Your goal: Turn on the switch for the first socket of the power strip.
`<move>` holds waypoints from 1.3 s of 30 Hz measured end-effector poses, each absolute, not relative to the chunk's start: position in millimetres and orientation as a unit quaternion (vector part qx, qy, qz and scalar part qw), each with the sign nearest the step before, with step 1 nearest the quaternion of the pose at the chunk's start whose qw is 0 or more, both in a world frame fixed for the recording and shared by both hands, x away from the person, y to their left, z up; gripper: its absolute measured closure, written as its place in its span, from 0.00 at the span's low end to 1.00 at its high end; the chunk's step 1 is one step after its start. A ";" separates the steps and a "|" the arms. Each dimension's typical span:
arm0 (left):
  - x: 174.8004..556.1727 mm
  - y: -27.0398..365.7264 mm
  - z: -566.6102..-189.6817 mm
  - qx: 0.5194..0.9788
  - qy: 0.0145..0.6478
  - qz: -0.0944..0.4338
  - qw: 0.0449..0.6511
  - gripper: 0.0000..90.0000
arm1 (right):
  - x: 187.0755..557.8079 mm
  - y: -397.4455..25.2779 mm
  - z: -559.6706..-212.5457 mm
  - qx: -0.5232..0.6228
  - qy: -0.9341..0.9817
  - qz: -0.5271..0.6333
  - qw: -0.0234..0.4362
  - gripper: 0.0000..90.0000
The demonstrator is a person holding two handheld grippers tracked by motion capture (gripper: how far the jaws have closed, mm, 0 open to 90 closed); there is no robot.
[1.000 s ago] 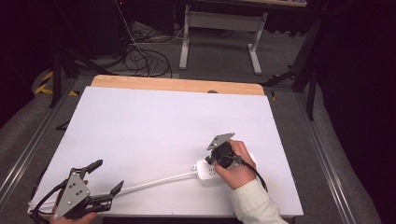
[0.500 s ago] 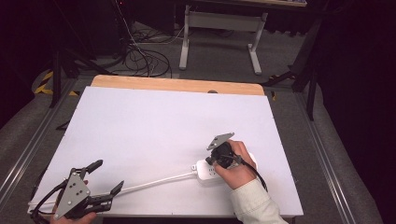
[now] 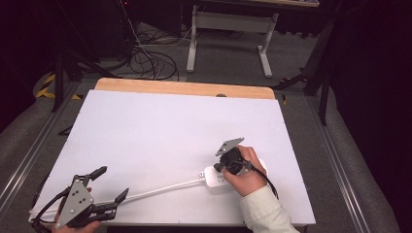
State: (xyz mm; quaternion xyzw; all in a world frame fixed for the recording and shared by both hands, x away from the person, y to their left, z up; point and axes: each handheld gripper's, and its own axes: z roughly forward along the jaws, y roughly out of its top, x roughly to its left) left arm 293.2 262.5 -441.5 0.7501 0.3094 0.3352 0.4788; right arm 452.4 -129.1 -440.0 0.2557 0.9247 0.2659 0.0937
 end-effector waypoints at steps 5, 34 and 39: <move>293.2 262.5 -441.5 0.751 0.309 0.335 0.479 0.17 | 453.2 -129.9 -440.4 0.260 0.923 0.268 0.090 1.00; 293.5 263.4 -441.3 0.750 0.310 0.334 0.480 0.17 | 448.0 -125.0 -438.0 0.254 0.917 0.291 0.097 1.00; 293.5 263.0 -441.4 0.750 0.309 0.335 0.480 0.17 | 440.2 -126.2 -422.4 0.242 0.906 0.327 0.119 1.00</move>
